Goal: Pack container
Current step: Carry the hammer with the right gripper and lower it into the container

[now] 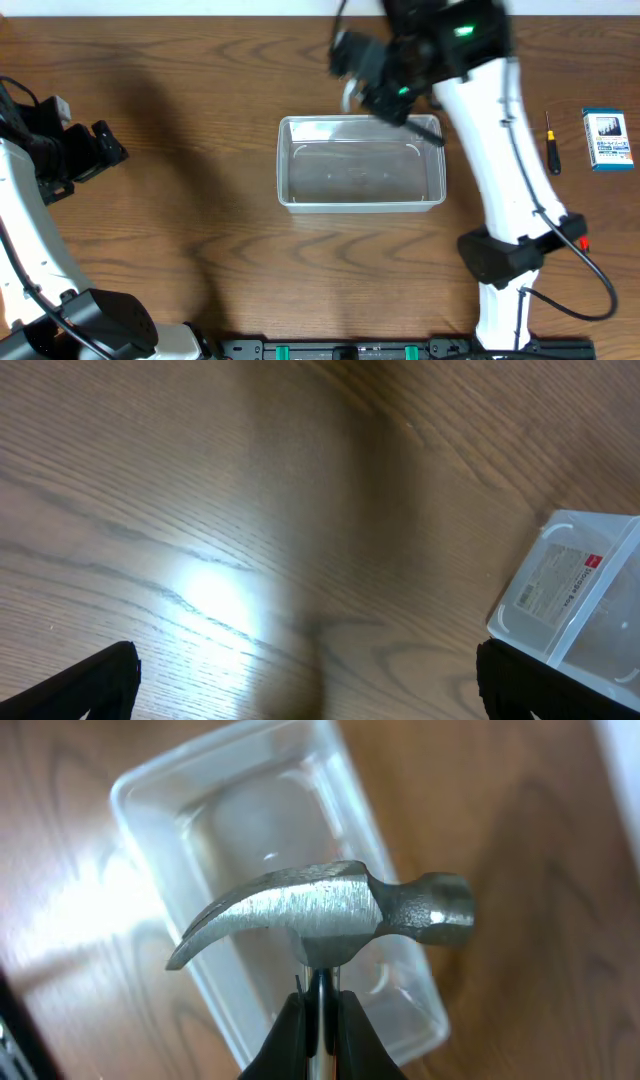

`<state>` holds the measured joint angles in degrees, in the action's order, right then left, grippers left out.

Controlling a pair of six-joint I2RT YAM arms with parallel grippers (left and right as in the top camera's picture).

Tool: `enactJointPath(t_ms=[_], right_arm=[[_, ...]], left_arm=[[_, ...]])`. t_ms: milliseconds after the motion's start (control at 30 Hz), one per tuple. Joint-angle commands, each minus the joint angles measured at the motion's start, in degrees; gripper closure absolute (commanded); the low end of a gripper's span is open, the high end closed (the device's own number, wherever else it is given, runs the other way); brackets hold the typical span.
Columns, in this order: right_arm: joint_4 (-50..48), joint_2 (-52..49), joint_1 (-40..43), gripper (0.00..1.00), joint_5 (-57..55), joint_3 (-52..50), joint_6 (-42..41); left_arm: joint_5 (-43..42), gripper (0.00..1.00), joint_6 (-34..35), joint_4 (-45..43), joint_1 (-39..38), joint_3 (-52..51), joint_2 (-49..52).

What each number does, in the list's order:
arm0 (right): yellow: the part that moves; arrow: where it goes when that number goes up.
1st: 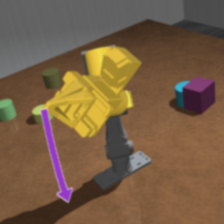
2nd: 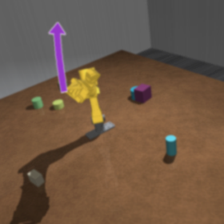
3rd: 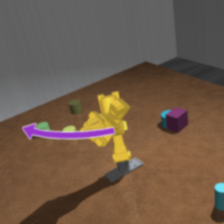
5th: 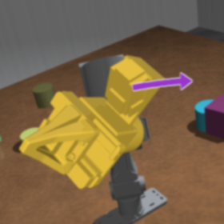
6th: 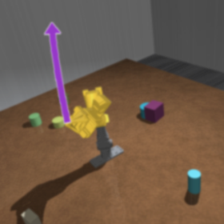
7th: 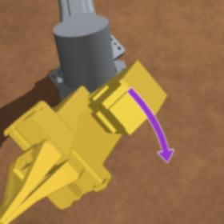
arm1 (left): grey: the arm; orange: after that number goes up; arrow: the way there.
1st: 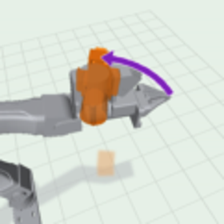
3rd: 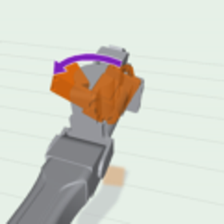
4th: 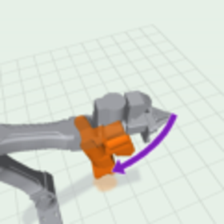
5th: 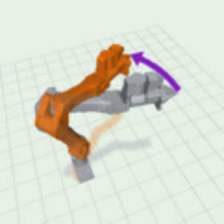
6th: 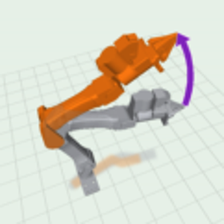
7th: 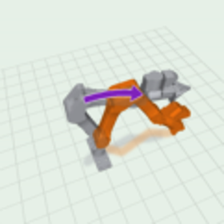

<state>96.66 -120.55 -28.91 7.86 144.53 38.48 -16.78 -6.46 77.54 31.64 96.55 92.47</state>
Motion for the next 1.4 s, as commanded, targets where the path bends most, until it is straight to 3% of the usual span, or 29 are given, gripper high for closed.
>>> enactJointPath(t_ms=[0, 467, 1367], right_arm=[[-1.09, -0.87, -2.05, 0.99, -3.50, -5.38, 4.09], [-7.96, -0.98, -2.38, 0.99, 1.07, -19.15, 10.10], [-22.60, -1.44, -2.36, 0.99, 1.38, -35.12, 9.99]], left_arm=[[-0.57, 0.02, -0.79, 0.17, 0.22, 0.00, 0.04], [-0.57, 0.02, -0.81, -0.90, 0.22, 0.00, 0.04], [-0.57, 0.02, -0.79, -1.09, 0.22, 0.00, 0.04]])
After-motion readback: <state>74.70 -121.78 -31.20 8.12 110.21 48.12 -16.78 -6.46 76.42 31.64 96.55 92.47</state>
